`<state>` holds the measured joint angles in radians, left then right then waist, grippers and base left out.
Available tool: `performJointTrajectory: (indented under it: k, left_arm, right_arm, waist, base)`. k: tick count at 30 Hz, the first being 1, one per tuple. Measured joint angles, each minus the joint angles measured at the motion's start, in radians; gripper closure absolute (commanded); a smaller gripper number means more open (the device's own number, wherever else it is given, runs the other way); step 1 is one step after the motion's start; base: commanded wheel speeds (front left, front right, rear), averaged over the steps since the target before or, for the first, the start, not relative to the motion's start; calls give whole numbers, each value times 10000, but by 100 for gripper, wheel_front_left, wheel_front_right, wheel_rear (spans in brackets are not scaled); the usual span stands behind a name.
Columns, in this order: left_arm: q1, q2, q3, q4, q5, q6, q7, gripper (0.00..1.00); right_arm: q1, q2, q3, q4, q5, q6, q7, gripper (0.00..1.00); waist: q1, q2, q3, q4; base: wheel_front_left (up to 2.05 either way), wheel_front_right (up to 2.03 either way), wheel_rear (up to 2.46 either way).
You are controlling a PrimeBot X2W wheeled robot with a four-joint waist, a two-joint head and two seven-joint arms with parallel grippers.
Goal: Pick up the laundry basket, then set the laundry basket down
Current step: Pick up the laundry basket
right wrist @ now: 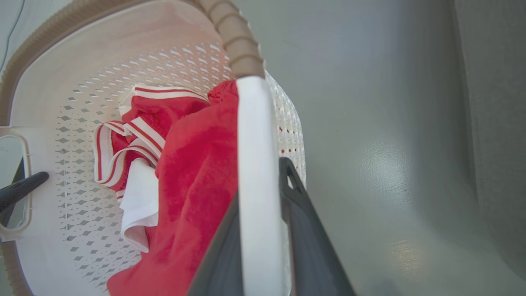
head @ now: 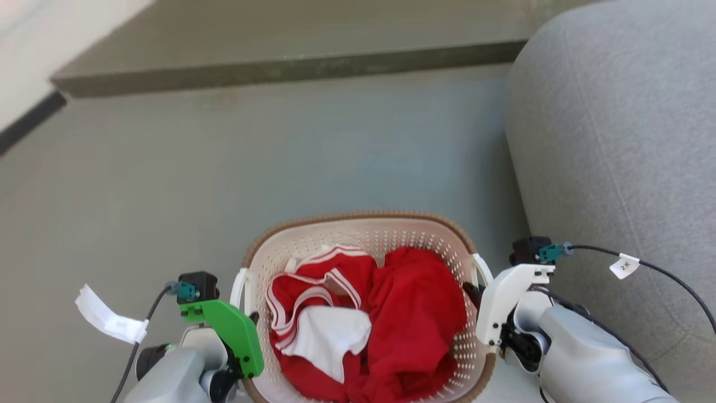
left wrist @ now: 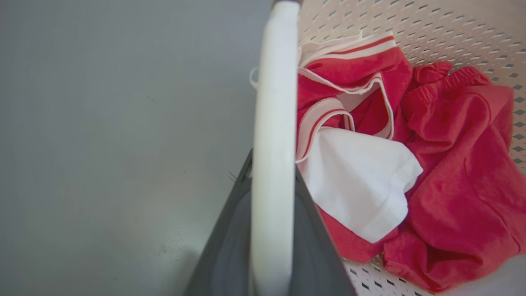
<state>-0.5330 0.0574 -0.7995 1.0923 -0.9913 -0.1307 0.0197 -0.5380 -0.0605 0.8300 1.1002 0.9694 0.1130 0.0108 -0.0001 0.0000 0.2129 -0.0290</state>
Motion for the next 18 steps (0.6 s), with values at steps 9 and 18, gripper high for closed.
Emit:
performJointTrajectory:
  k: [9, 18]
  left_arm:
    - [257, -6, -79, 44, -305, 2, 326, 100]
    - [260, -6, -128, 81, -447, 2, 600, 100]
  right_arm:
    - [185, -10, 221, 0, 265, -2, 522, 100]
    - [184, -27, 384, 6, 470, -4, 800, 100]
  waist:
    - [0, 0, -904, -45]
    - [0, 0, -1081, -117]
  base:
    - [0, 0, 0]
    - [0, 0, 0]
